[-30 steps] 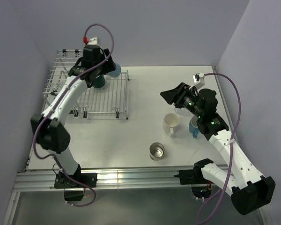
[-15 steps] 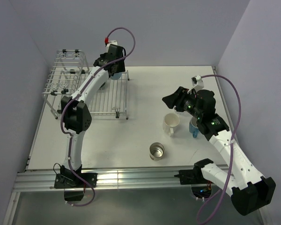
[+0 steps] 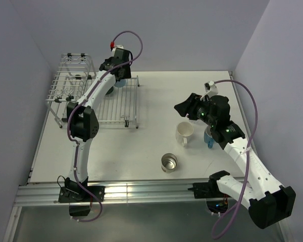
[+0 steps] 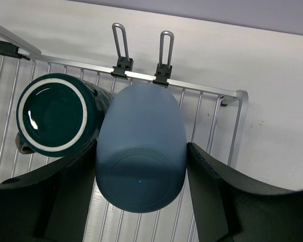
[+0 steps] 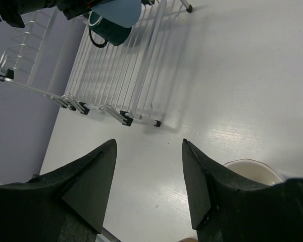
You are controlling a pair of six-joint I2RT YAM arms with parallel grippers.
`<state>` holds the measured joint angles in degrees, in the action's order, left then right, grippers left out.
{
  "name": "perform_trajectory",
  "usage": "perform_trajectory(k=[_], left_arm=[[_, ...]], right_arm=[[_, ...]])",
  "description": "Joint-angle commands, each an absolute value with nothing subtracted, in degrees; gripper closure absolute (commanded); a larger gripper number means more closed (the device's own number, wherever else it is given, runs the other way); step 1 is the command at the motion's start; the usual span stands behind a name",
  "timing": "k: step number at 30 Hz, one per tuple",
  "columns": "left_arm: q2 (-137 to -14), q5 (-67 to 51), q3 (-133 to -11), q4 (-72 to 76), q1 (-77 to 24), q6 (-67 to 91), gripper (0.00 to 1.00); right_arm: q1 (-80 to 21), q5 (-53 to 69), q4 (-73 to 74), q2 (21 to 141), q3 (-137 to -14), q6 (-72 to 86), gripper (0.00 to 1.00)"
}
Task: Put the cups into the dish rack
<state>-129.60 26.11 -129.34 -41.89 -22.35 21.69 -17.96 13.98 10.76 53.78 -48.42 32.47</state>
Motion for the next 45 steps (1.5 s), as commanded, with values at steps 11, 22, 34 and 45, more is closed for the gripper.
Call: perform_trajectory(k=[11,22,34,45], left_arm=[[-131.31,20.3,-128.76,-41.57,-21.09,21.53,0.86],[-132.71,18.9,-129.11,-42.19,-20.3,21.62,0.64],[-131.4,18.72,-127.53,-40.7,-20.3,21.44,0.2],[-126.66,20.13,-124.11,-36.92,-20.57,21.27,0.02]], right_arm=[[-17.93,13.27,10.11,54.67,-49.48,31.29,0.38],[-18.02,13.1,10.46,56.07,-50.54,31.46,0.39],[-18.63,11.87,11.16,57.04,-51.5,31.11,0.39],[-19.16,10.64,12.04,57.13,-52.12,30.67,0.39]])
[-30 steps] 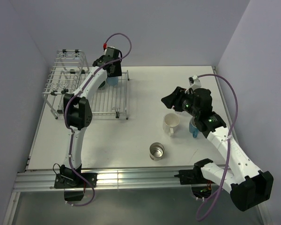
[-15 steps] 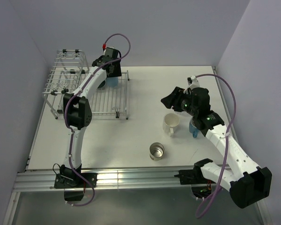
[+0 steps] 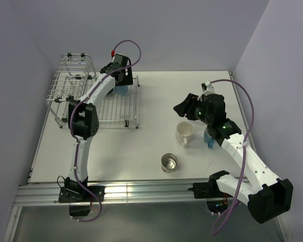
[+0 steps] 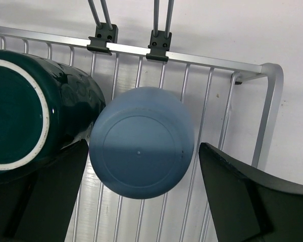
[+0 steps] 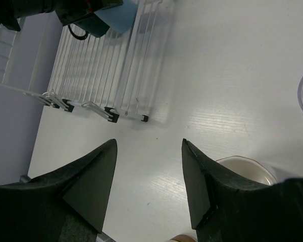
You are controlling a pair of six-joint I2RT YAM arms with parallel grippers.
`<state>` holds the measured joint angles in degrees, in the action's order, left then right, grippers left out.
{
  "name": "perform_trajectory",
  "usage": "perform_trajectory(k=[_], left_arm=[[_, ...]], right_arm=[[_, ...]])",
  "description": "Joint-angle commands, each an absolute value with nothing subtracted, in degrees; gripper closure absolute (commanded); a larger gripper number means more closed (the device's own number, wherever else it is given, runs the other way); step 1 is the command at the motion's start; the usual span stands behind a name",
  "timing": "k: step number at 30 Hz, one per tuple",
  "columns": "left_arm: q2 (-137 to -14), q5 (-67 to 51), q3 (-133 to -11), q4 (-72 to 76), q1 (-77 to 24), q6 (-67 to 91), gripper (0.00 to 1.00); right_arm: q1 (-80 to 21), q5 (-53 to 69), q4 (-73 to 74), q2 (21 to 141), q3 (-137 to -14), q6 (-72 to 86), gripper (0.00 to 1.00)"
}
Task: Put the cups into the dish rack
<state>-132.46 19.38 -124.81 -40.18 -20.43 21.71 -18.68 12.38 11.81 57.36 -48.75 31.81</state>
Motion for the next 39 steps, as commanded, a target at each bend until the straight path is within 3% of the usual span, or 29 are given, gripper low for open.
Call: perform_trajectory(k=[1,11,19,39], left_arm=[[-125.95,20.21,-123.23,-35.78,-20.65,21.27,0.02],[-119.1,21.97,-123.22,-34.89,-21.36,20.83,0.01],[-114.61,23.65,-124.63,-37.79,-21.45,21.18,0.01],[-95.28,20.48,-109.35,-34.63,-26.98,24.96,0.01]], right_arm=[[-19.25,10.46,12.22,57.13,-52.21,30.59,0.39],[-21.53,0.63,21.08,57.74,-55.54,26.11,0.4],[-30.14,-12.72,29.35,57.57,-53.18,24.08,0.46],[-36.91,-18.37,27.34,66.87,-46.85,24.52,0.49]])
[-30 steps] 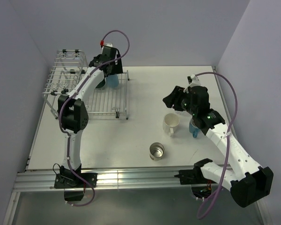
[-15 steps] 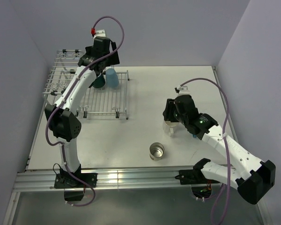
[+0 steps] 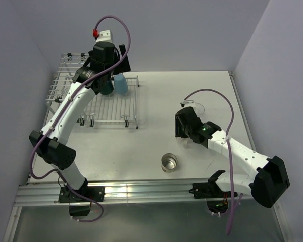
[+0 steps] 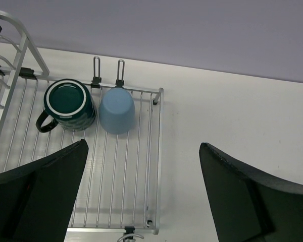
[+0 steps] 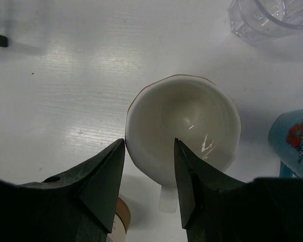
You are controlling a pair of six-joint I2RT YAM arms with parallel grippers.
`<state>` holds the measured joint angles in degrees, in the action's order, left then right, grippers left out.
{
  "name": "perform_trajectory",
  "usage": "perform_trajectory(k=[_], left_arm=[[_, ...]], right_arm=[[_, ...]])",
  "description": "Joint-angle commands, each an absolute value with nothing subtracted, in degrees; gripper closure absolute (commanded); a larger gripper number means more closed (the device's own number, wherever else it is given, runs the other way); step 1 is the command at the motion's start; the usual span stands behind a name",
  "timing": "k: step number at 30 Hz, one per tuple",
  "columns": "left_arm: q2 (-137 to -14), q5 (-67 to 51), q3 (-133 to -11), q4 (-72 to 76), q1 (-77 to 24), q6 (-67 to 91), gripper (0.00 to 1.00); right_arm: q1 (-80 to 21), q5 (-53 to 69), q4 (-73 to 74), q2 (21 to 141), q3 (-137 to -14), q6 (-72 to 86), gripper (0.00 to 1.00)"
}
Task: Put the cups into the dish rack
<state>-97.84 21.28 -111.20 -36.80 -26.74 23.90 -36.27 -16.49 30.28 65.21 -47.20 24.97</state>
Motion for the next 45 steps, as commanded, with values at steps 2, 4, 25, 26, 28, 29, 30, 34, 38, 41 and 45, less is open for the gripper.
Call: perform_trajectory(k=[2,4,25,26,28,29,30,34,38,41,45], left_arm=[[-94.49,20.3,-108.64,-34.37,-27.25,24.87,0.01],[-93.96,20.13,-107.58,-34.1,-27.42,24.96,0.01],[-73.31,-2.7,-80.61,-18.99,-26.99,32.86,0.01],[-71.39,-5.16,-79.46,-17.85,-26.37,33.83,0.01],[-69.97,-13.16,-75.6,-13.83,-24.53,36.55,0.01],[-69.0,-15.71,-74.37,-12.49,-24.0,38.74,0.01],[-68.65,-20.34,-72.35,-11.18,-23.56,39.63,0.01],[-68.47,-31.24,-68.3,-4.24,-22.76,43.76,0.01],[-69.52,-40.94,-63.47,9.36,-22.76,51.21,0.01],[-70.57,-45.94,-60.39,15.62,-22.76,56.57,0.01],[-71.19,-47.99,-58.44,21.99,-23.29,58.72,0.01]], right_arm=[[-37.0,-18.28,26.55,67.93,-46.85,24.61,0.49],[-37.26,-18.37,26.19,69.6,-46.85,24.78,0.49],[-37.27,-6.89,23.74,61.45,-61.43,27.24,1.0],[-37.18,-5.2,20.95,60.22,-61.78,28.55,1.0],[-36.57,-0.47,17.33,56.18,-61.0,30.14,1.0],[-36.13,0.78,13.66,53.46,-59.43,32.32,1.0],[-35.6,2.62,11.62,52.22,-58.37,33.39,1.0],[-32.88,9.83,0.81,47.73,-52.57,39.01,1.0],[-31.47,15.02,-11.04,45.62,-47.48,44.63,1.0],[-30.94,18.28,-16.15,45.62,-45.8,47.45,1.0],[-30.85,17.94,-22.4,43.6,-42.72,49.83,1.0]])
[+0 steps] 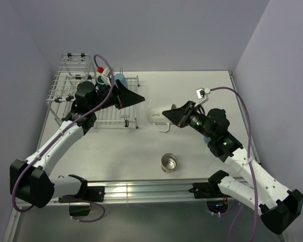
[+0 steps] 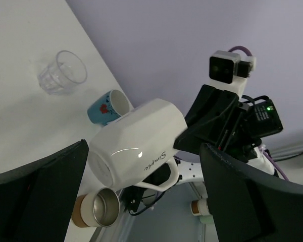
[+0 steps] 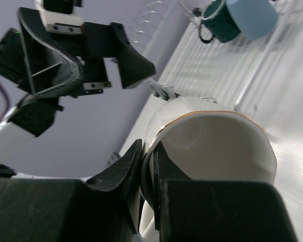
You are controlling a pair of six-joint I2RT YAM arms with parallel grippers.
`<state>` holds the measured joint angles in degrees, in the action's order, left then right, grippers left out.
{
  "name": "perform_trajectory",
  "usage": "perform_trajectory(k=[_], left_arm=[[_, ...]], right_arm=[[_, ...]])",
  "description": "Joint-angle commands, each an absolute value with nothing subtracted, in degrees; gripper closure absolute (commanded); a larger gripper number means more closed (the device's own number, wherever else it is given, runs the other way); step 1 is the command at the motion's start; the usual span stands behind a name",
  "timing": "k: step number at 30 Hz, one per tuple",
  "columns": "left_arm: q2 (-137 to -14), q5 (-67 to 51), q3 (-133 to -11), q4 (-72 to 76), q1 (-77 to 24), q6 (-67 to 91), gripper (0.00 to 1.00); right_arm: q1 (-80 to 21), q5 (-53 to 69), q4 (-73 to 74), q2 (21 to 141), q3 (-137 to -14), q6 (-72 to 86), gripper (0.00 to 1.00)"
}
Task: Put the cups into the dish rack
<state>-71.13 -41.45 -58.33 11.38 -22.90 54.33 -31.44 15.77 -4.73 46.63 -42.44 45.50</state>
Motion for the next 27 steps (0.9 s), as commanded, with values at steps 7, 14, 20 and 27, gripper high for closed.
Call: perform_trajectory(k=[7,14,20,27], left_arm=[[-72.51,-48.6,-57.75,22.93,-24.17,58.36,0.01],[-74.79,-48.78,-59.15,22.24,-26.28,57.22,0.01],[-76.29,-49.65,-59.07,25.21,-28.83,59.66,0.01],[-78.4,-52.73,-57.04,36.46,-30.41,66.96,0.01]], right_arm=[[-30.24,15.56,-29.0,39.38,-38.85,52.12,1.0],[-29.71,16.61,-35.14,39.55,-37.53,55.1,1.0],[-29.18,17.84,-43.14,40.87,-35.51,57.92,1.0],[-28.74,18.98,-53.95,41.31,-32.17,60.2,1.0]])
